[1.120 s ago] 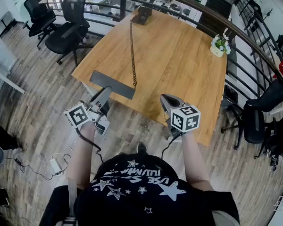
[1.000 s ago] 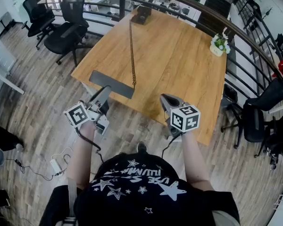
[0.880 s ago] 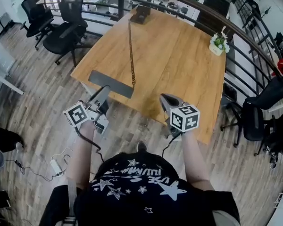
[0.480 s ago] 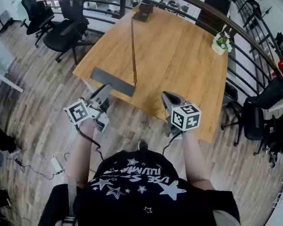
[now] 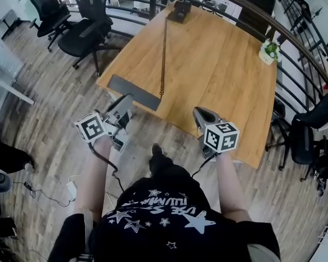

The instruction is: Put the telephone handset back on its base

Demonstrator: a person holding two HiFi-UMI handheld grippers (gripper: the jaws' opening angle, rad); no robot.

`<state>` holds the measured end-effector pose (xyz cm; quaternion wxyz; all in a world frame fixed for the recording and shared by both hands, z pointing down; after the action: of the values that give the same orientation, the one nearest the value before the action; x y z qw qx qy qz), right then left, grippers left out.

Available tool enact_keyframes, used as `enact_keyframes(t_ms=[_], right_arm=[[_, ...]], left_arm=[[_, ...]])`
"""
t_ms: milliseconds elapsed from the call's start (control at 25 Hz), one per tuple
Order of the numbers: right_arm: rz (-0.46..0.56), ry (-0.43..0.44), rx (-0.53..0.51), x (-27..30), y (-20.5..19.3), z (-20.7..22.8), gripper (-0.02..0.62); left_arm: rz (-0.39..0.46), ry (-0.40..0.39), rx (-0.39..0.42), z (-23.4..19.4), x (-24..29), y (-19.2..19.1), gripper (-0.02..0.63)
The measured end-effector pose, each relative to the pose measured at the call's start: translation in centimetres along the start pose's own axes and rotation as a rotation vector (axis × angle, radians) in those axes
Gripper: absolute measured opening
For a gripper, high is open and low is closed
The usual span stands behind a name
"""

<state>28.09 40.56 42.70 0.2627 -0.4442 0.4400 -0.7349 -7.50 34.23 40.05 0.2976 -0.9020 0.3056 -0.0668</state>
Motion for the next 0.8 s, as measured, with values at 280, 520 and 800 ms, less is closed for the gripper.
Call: enact_keyframes(t_ms=[280,520,800], right_arm=[[0.007,0.045,0.012,7.6,4.2,1.7,0.002],[0.000,0.067,0.025,16.0,7.4,1.9,0.002],[0.005,0.062,0.082,23.4,11.3,3.2,0.002]], left_arm=[[0.028,-0.003,-0.049,-3.2,1.2,3.6,0.075],[0.041,-0.002,-0.095,-6.4,1.4,8.2,0.075],[0.008,-0.028,-0.103,-10.2,3.5,14.8,0.075]])
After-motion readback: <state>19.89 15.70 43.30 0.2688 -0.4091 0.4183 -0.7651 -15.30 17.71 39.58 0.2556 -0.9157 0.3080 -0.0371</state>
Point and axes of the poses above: the fingertips, and each gripper's own axes: x forward along the fingers, z to its right, y out of its top, the point moved 10 cm from there along -x, backward along the fingers, and after that the axes turned 4 degrees about -x, right-handed, at the moved point
